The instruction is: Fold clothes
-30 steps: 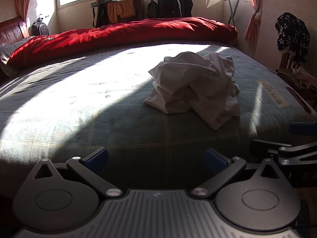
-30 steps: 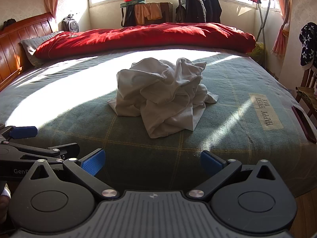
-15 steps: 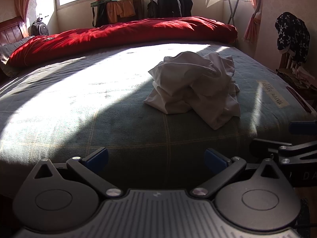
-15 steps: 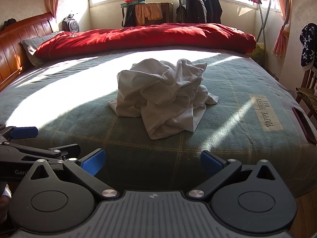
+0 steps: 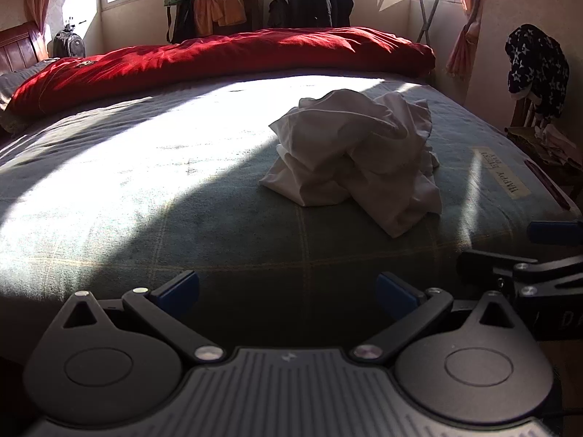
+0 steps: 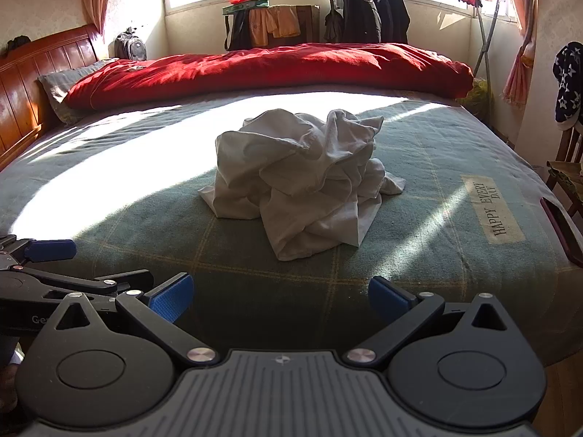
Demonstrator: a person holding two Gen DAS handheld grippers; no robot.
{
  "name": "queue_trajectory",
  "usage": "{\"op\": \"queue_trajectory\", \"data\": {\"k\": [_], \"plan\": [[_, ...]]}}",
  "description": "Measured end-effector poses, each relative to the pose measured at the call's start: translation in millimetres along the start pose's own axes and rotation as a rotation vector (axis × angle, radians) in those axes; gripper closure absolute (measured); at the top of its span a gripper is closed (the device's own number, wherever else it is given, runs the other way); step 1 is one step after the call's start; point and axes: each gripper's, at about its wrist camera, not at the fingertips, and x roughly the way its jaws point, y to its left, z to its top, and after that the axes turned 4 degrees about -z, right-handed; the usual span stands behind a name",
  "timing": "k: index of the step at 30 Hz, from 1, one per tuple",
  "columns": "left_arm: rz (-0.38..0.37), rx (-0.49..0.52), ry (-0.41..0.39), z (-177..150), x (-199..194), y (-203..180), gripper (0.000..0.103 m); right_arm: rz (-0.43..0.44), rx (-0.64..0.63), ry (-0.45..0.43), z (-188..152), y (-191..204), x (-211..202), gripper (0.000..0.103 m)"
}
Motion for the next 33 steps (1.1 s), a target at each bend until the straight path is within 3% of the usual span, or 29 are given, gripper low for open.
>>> {"op": "queue_trajectory", "data": {"k": [21,33], "plan": [[-0.002,0.002,0.032,15.7,33.1,7.0,0.000,0.002,0.036,0.045,8.7,-16.6,33.4,0.000],[0.000,0.096,0.052,72.1,89.3,-10.0,0.000,0.034,0.114,0.077,24.9,-47.8,75.0,0.000]]}}
